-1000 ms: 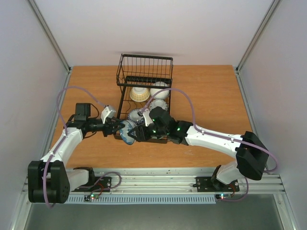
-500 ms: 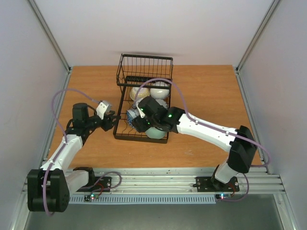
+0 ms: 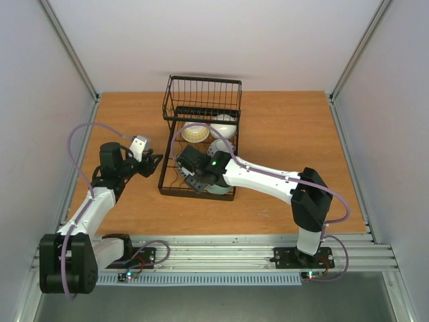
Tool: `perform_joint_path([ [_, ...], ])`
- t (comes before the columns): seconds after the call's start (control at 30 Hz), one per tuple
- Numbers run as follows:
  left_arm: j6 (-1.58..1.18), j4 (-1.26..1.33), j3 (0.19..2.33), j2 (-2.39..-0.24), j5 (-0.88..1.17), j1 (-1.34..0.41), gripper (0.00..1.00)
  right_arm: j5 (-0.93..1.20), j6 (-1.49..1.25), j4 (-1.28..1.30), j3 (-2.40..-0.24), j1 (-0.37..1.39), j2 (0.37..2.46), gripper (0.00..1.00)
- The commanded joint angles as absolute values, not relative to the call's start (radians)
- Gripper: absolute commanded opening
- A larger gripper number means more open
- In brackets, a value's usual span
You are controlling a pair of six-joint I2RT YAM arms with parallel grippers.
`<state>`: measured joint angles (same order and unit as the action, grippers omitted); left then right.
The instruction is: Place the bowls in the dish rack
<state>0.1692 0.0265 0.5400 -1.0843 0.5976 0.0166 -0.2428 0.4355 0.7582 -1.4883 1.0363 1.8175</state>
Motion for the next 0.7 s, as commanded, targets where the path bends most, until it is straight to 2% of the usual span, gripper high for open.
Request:
perform_joint_path([
  [0.0,0.160,0.092,0.532,-1.095,0.588,0.024,0.50,-0.332,0.485,0.780,-1.561,1.054,1.838,0.01],
  [0.67,0.141,0.114,0.527,-1.082,0.542,0.037,0.51,-0.655,0.527,0.836,-1.727,1.122,2.080,0.01],
])
